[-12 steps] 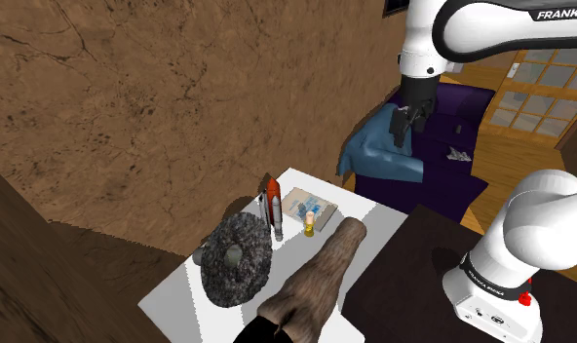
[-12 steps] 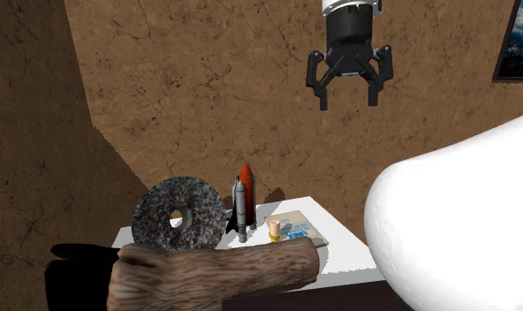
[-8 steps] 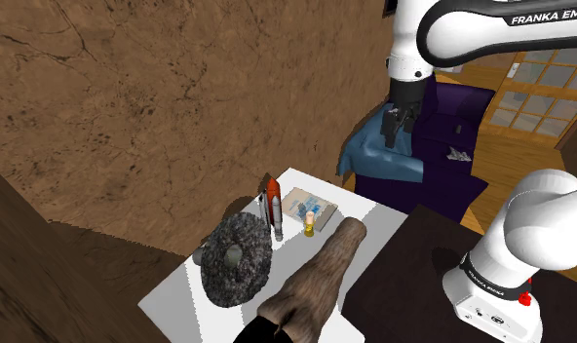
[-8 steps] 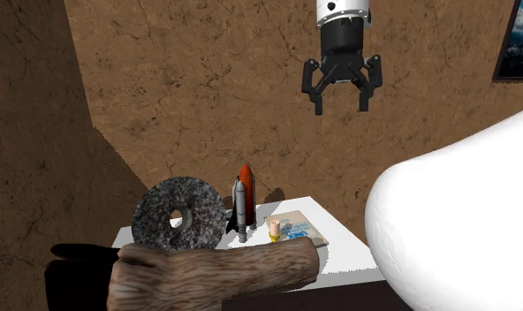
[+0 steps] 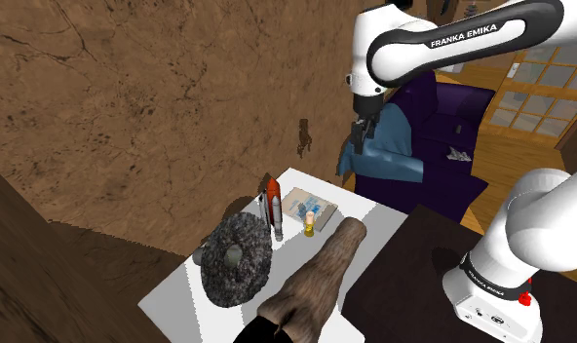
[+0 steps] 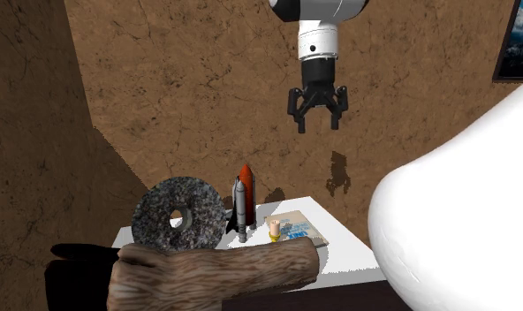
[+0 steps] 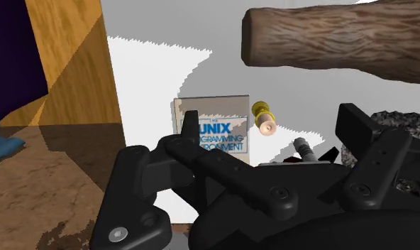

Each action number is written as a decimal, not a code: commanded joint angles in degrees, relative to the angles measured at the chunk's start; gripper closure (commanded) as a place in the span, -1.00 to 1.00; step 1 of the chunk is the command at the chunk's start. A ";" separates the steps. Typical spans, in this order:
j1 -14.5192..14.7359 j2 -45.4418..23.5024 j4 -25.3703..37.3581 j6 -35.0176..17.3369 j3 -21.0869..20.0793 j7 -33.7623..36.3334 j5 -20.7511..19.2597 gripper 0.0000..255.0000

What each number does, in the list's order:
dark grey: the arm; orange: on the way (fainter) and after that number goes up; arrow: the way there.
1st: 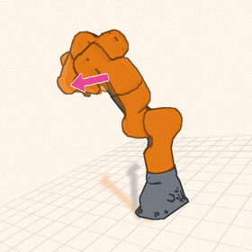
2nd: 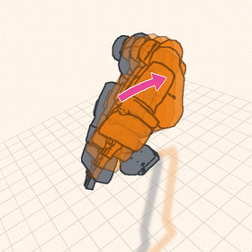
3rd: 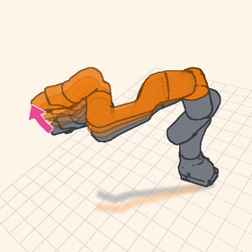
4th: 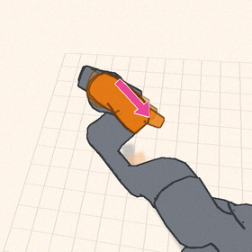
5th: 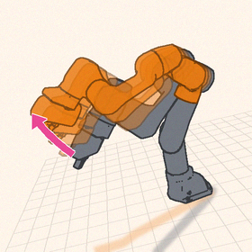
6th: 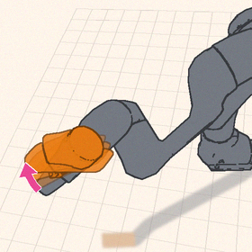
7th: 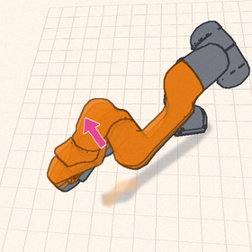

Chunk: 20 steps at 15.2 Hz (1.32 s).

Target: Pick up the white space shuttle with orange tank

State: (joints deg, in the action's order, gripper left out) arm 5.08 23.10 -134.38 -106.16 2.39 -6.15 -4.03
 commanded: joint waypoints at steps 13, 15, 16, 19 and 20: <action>4.07 -30.56 19.33 -11.41 -0.87 -18.78 2.68 -1.00; 4.45 -34.61 22.82 -11.96 -1.57 -21.06 2.93 -1.00; 4.65 -36.62 24.63 -12.15 -1.96 -22.15 3.01 -1.00; 5.26 -42.59 30.32 -12.40 -3.17 -25.25 3.06 -1.00; 5.49 -44.57 32.31 -12.38 -3.60 -26.24 3.01 -1.00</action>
State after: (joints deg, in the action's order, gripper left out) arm 10.40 -19.32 -103.99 -118.31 -0.81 -31.20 -1.00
